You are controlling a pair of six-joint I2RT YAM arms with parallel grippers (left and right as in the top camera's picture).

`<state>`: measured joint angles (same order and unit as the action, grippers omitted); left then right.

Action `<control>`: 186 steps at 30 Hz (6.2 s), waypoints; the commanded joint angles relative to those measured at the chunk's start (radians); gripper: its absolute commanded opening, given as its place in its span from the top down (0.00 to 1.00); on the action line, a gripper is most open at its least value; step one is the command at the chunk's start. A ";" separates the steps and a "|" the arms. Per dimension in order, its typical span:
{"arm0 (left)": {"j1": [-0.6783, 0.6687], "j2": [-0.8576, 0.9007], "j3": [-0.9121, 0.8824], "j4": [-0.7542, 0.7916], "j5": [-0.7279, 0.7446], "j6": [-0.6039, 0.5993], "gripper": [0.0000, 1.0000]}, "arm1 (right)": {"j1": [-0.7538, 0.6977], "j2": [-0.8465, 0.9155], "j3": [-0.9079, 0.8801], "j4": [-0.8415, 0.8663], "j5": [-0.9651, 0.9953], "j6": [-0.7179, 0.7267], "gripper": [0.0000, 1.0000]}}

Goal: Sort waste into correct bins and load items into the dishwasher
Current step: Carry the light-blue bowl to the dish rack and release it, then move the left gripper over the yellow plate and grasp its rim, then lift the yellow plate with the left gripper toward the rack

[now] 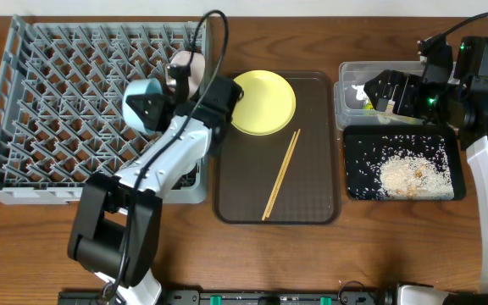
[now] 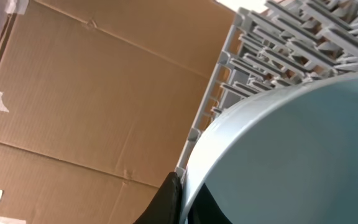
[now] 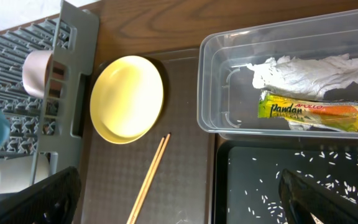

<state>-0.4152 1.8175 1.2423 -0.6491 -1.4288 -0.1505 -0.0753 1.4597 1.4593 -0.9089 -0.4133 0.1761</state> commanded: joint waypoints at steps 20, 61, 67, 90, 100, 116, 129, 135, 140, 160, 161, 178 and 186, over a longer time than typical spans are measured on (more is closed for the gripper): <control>-0.072 0.000 -0.069 0.069 0.165 -0.143 0.92 | 0.004 -0.001 0.003 -0.001 -0.002 0.006 0.01; -0.077 -0.299 0.182 -0.080 1.489 -0.005 0.36 | 0.004 -0.001 0.003 -0.001 -0.002 0.006 0.01; -0.125 -0.022 0.393 -0.225 1.444 -0.200 0.36 | 0.004 -0.001 0.003 -0.003 -0.002 0.006 0.01; -0.122 0.324 0.389 -0.048 1.408 -0.698 0.53 | 0.003 -0.001 0.003 -0.002 0.002 0.006 0.01; -0.120 0.388 0.386 -0.040 1.394 -0.761 0.53 | 0.004 -0.001 0.003 -0.002 0.002 0.006 0.01; -0.133 0.405 0.385 0.060 1.543 -0.563 0.63 | 0.004 -0.001 0.003 -0.002 0.002 0.006 0.01; -0.268 0.405 0.385 0.168 1.556 -0.476 0.62 | 0.004 -0.001 0.003 -0.002 0.002 0.006 0.01; -0.233 0.381 0.397 0.157 1.552 -0.462 0.62 | 0.003 -0.001 0.003 -0.002 0.002 0.006 0.01; -0.124 0.298 0.404 0.019 1.534 -0.463 0.65 | 0.003 -0.001 0.003 -0.002 0.002 0.006 0.01; -0.027 0.275 0.339 -0.036 1.361 -0.471 0.62 | 0.004 -0.001 0.003 -0.004 0.002 0.006 0.01; -0.029 0.275 0.325 -0.021 1.365 -0.471 0.62 | 0.004 -0.001 0.003 -0.004 0.002 0.006 0.01; -0.061 0.327 0.240 0.160 1.474 -0.475 0.61 | 0.004 -0.001 0.003 -0.004 0.002 0.006 0.01; -0.062 0.367 0.240 0.191 1.473 -0.516 0.92 | 0.004 -0.001 0.003 -0.004 0.002 0.006 0.01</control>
<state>-0.4770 2.1445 1.4925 -0.4591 0.0452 -0.6548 -0.0753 1.4597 1.4593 -0.9100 -0.4107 0.1761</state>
